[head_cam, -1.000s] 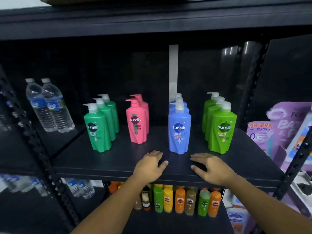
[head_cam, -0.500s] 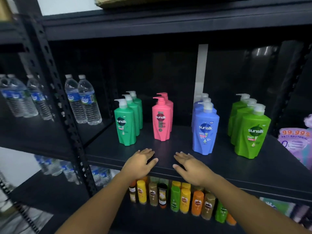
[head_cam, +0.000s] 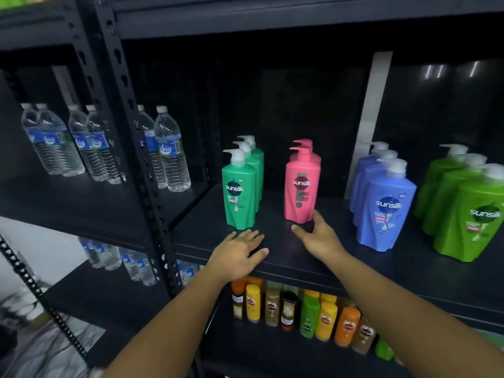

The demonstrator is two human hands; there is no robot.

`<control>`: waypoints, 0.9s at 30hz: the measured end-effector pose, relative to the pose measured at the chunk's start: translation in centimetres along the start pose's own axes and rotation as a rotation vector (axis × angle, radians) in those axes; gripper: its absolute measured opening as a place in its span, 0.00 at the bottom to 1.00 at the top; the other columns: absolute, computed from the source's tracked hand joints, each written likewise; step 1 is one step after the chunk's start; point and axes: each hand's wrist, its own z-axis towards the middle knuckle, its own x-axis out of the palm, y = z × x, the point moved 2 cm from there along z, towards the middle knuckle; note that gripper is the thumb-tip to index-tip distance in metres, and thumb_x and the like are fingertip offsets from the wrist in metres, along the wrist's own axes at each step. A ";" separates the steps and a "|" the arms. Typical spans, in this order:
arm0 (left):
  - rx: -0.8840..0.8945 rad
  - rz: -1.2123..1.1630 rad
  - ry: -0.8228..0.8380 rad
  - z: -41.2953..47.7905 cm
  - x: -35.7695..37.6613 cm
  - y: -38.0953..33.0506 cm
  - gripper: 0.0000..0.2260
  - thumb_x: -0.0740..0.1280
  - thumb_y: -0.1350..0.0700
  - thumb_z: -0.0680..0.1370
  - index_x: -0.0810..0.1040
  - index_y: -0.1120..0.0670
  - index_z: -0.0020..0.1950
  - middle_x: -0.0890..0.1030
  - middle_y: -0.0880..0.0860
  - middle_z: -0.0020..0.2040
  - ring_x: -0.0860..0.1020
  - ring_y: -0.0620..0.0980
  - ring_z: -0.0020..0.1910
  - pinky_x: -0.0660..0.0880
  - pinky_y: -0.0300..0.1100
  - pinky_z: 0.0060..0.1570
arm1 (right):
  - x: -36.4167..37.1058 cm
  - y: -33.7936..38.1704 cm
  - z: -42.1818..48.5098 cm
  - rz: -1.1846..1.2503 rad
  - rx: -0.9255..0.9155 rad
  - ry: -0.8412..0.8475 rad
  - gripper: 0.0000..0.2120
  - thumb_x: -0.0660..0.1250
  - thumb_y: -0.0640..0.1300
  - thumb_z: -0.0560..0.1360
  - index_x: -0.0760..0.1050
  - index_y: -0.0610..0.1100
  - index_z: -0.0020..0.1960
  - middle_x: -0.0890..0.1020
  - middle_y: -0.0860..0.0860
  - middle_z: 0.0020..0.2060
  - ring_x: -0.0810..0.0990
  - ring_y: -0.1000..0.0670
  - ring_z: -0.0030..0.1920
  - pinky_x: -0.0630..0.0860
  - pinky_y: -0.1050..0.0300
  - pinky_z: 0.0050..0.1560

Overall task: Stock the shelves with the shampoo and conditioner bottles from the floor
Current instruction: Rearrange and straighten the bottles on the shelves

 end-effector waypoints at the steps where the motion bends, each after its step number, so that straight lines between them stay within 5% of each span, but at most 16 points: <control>1: 0.001 0.028 0.001 0.0 0.2 0.0 0.29 0.48 0.36 0.85 0.57 0.46 0.83 0.55 0.45 0.83 0.49 0.42 0.82 0.44 0.47 0.81 | 0.4 0.3 0.6 0.044 0.013 -0.043 0.30 0.72 0.51 0.77 0.64 0.50 0.75 0.78 0.51 0.66 0.77 0.50 0.60 0.72 0.56 0.60; 9: 0.007 0.080 0.009 0.3 0.7 0.4 0.30 0.45 0.35 0.84 0.52 0.45 0.84 0.51 0.43 0.84 0.46 0.41 0.82 0.41 0.47 0.80 | 2.4 1.2 5.0 0.177 0.047 -0.271 0.33 0.78 0.42 0.71 0.64 0.46 0.70 0.79 0.49 0.59 0.79 0.46 0.57 0.72 0.57 0.55; 16: 0.019 0.084 0.001 0.4 0.9 0.6 0.29 0.44 0.35 0.84 0.52 0.45 0.84 0.51 0.43 0.84 0.45 0.41 0.82 0.42 0.48 0.81 | 2.8 0.1 5.9 0.138 0.041 -0.383 0.33 0.77 0.43 0.72 0.64 0.44 0.70 0.77 0.45 0.63 0.78 0.44 0.62 0.73 0.56 0.60; 24: 0.005 -0.040 -0.083 0.5 0.7 0.7 0.31 0.52 0.34 0.83 0.60 0.46 0.83 0.58 0.44 0.83 0.51 0.41 0.82 0.46 0.46 0.81 | 2.7 0.1 4.2 -0.014 0.077 -0.292 0.30 0.75 0.50 0.74 0.63 0.46 0.69 0.78 0.46 0.63 0.79 0.40 0.63 0.76 0.44 0.63; 27: -0.054 -0.181 -0.201 0.0 0.4 1.0 0.29 0.60 0.34 0.81 0.70 0.47 0.78 0.69 0.45 0.78 0.64 0.45 0.78 0.60 0.46 0.78 | 3.4 -0.1 2.8 -0.215 0.088 -0.203 0.33 0.72 0.56 0.74 0.61 0.46 0.71 0.76 0.46 0.65 0.75 0.39 0.67 0.68 0.39 0.72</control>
